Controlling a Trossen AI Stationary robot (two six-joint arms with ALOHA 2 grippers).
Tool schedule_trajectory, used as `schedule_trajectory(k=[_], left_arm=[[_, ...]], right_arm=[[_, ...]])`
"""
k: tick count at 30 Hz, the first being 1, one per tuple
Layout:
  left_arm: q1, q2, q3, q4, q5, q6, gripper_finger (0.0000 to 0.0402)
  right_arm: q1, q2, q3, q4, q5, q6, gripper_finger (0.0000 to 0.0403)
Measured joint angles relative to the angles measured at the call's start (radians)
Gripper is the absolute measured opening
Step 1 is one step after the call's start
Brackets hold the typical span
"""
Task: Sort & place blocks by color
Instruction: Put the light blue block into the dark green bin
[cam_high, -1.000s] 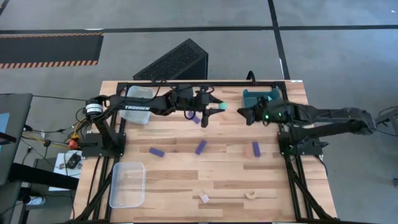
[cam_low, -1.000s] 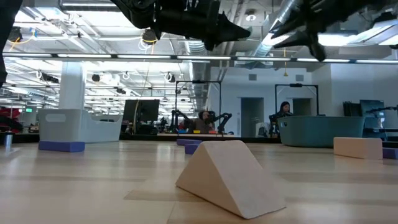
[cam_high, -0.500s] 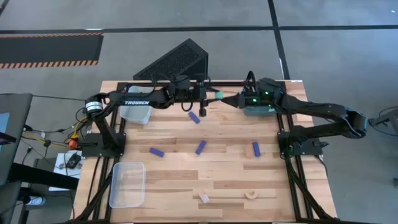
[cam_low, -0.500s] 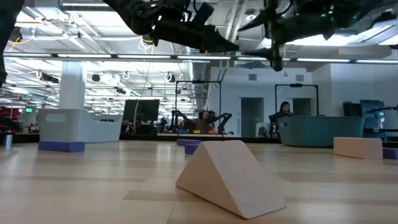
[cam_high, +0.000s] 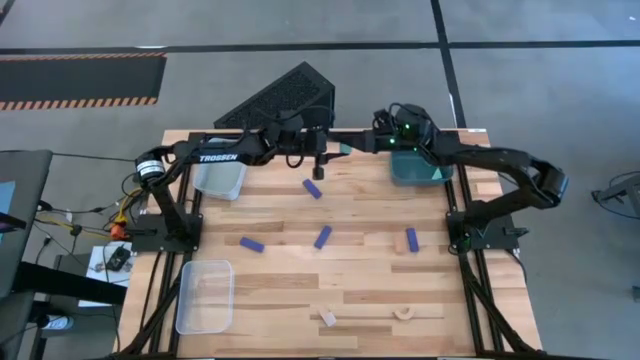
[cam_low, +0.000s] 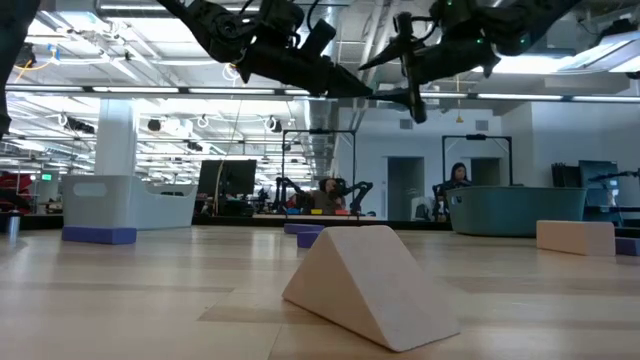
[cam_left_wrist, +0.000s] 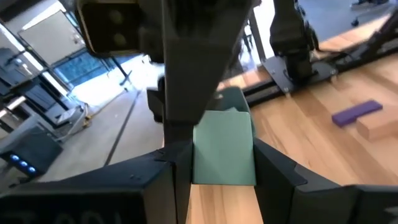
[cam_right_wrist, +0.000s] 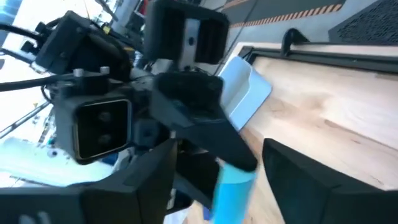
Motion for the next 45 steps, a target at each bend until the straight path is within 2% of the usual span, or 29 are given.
schedule_trajectory(k=[4,11,14,23,33,39,42,45], left_arm=[[0.002,0.000,0.000,-0.023,-0.008,0.014,0.0112],[0.002,0.002,-0.001,-0.026,-0.044,0.003,0.0115],[0.002,0.002,-0.002,-0.027,-0.071,0.003,0.0128],[0.001,0.002,-0.002,-0.007,-0.129,0.011,0.0188],[0.027,0.002,-0.002,0.017,-0.184,0.002,0.0199],[0.053,-0.002,0.001,0.079,-0.272,-0.037,0.0199],[0.065,-0.002,0.001,0.087,-0.340,-0.093,0.0199],[0.093,-0.002,0.001,0.082,-0.352,-0.157,0.0199]], right_arm=[[-0.005,0.025,0.006,-0.012,-0.017,0.000,0.0214],[-0.020,0.038,0.006,-0.021,-0.059,-0.030,0.0083],[-0.026,0.037,0.006,-0.025,-0.057,-0.031,0.0052],[-0.045,0.036,0.005,-0.034,-0.046,-0.008,0.0059],[-0.047,0.035,0.006,-0.036,0.019,-0.026,0.0058],[-0.102,-0.019,0.002,-0.206,0.058,-0.094,0.0057],[-0.133,-0.074,0.004,-0.327,0.122,-0.150,0.0057],[-0.162,-0.122,0.004,-0.457,0.207,-0.205,0.0057]])
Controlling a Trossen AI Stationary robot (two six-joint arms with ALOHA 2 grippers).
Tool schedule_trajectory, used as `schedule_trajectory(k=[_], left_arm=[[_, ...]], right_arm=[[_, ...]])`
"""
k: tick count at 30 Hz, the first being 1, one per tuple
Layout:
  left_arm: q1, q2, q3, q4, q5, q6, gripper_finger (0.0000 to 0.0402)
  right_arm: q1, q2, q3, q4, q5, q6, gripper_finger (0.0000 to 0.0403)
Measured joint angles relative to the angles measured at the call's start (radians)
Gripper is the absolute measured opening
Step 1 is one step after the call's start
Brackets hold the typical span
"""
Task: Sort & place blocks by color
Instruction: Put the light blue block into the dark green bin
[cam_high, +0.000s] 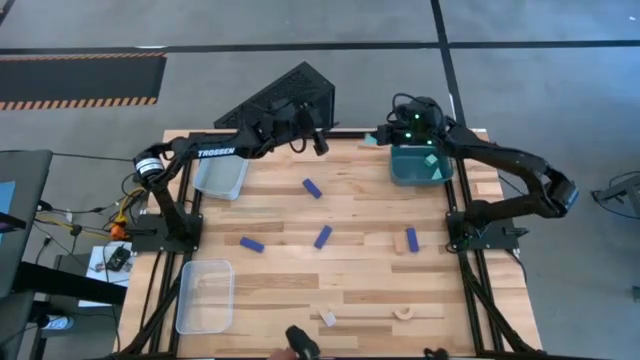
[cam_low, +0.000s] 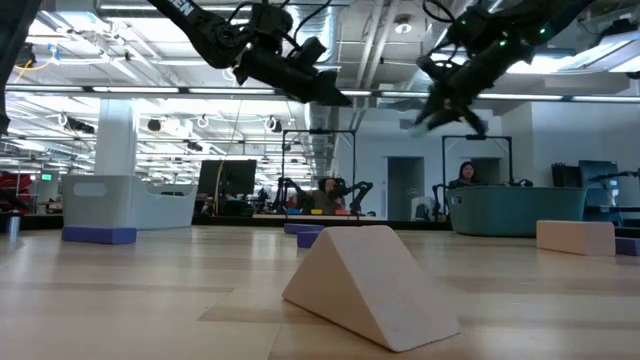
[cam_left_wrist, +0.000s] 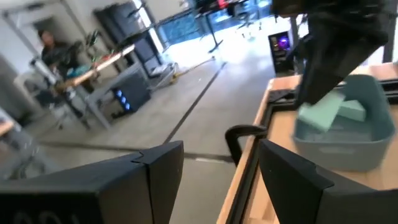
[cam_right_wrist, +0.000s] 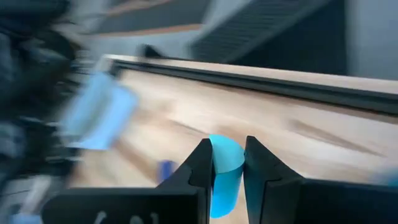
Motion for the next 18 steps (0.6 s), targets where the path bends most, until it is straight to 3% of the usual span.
schedule_trajectory(k=[9,13,18], left_arm=[[0.069,0.001,0.000,-0.011,0.051,-0.108,0.0199],[0.089,0.003,0.000,-0.022,0.058,-0.135,0.0199],[0.092,0.036,-0.002,-0.014,0.016,-0.171,0.0199]], right_arm=[[-0.073,-0.077,0.000,-0.443,0.246,-0.067,0.0057],[-0.085,-0.045,0.000,-0.554,0.272,-0.081,0.0074],[-0.082,0.005,0.000,-0.591,0.292,-0.086,0.0124]])
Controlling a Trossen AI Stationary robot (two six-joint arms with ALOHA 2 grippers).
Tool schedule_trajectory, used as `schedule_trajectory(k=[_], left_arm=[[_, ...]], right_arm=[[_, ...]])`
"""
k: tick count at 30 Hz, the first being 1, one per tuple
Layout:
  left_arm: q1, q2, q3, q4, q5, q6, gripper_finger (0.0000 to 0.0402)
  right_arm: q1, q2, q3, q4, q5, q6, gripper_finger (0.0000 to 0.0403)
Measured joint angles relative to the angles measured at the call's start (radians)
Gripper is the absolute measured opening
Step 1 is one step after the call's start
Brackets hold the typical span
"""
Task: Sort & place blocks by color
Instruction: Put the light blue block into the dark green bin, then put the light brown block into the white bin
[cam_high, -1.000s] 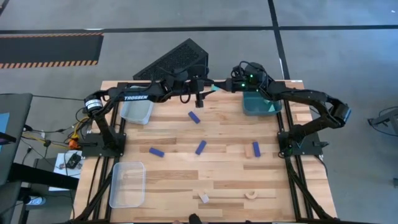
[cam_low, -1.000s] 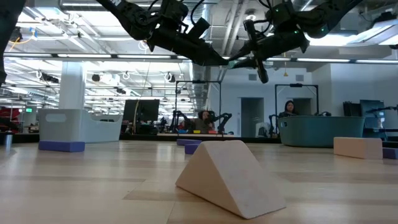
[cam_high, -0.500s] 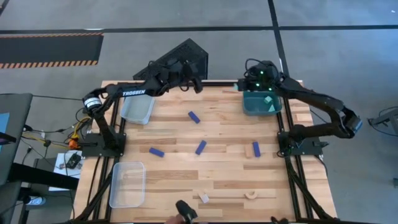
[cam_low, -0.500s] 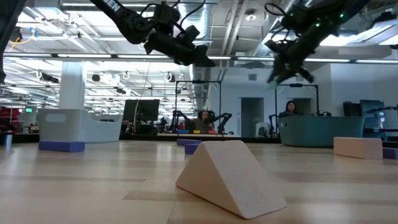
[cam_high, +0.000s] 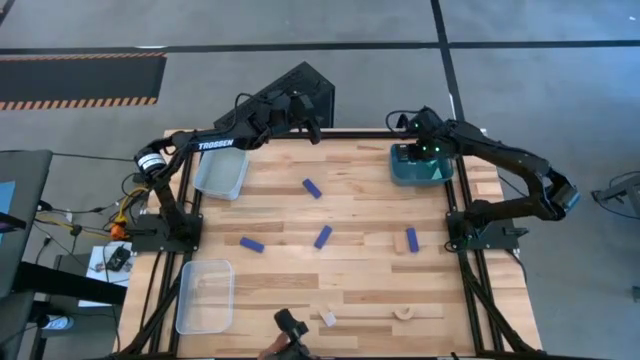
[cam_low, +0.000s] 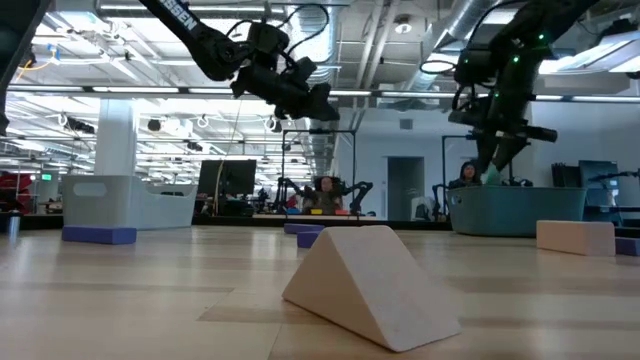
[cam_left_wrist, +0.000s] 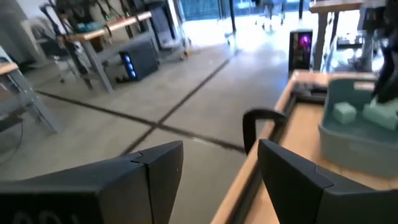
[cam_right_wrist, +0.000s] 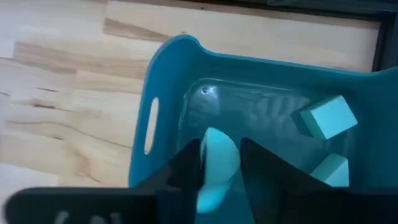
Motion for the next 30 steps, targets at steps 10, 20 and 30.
schedule_trajectory(k=[10,20,30], left_arm=[[-0.028,0.016,0.001,-0.061,0.006,-0.211,0.0199],[-0.077,0.016,0.001,-0.084,0.059,-0.185,0.0198],[-0.195,0.012,0.024,-0.137,0.086,-0.332,0.0179]], right_arm=[[0.033,0.003,0.000,-0.009,0.051,-0.028,0.0227],[0.230,-0.003,0.000,0.001,0.017,-0.019,0.0221],[0.547,-0.036,0.000,0.032,0.029,0.092,0.0202]])
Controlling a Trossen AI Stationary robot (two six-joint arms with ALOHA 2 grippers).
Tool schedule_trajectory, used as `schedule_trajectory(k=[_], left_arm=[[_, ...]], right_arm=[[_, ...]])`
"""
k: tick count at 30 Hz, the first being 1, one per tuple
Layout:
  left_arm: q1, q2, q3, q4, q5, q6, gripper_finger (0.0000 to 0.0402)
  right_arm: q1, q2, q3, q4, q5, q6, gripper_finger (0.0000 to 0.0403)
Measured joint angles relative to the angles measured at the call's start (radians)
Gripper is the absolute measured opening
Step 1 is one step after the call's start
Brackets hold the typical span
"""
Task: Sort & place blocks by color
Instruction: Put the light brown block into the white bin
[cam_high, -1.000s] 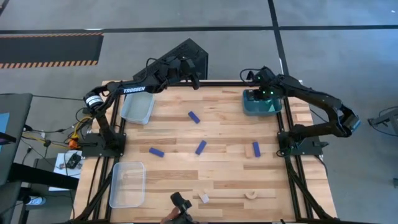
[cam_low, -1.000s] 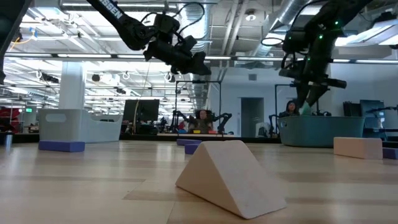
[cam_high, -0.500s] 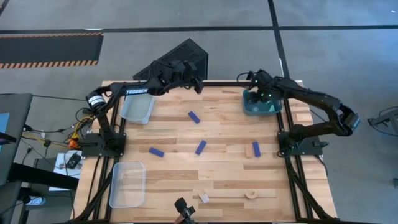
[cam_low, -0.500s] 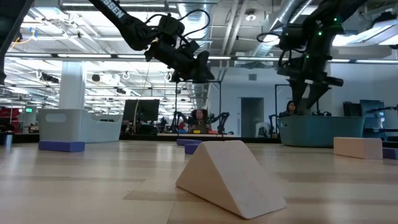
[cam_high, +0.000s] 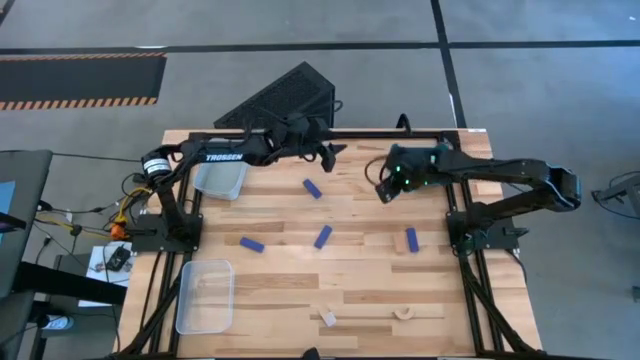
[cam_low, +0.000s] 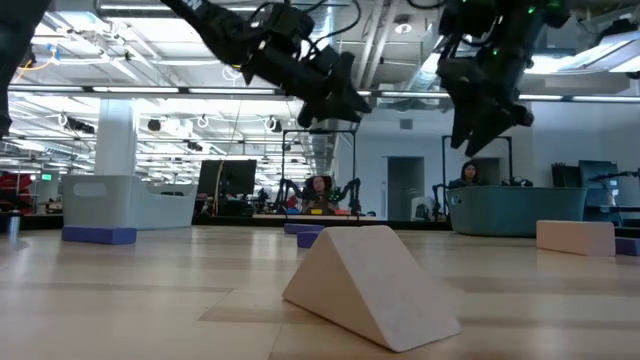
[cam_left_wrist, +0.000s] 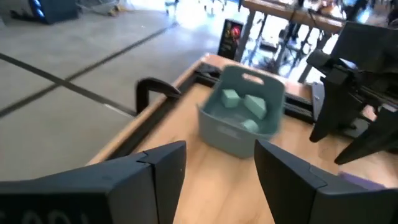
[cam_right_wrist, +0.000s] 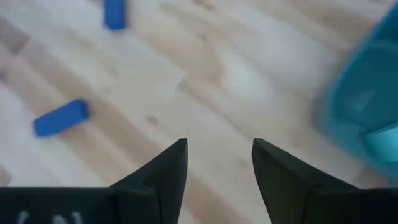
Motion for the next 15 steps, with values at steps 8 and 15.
schedule_trajectory(k=[8,15], left_arm=[[-0.086,-0.005,0.137,-0.258,-0.068,0.076,0.0156],[-0.153,-0.032,0.163,-0.339,-0.213,0.127,0.0111]], right_arm=[[0.199,0.025,0.001,0.015,0.111,0.136,0.0189],[0.336,0.075,0.000,0.083,0.197,0.285,0.0177]])
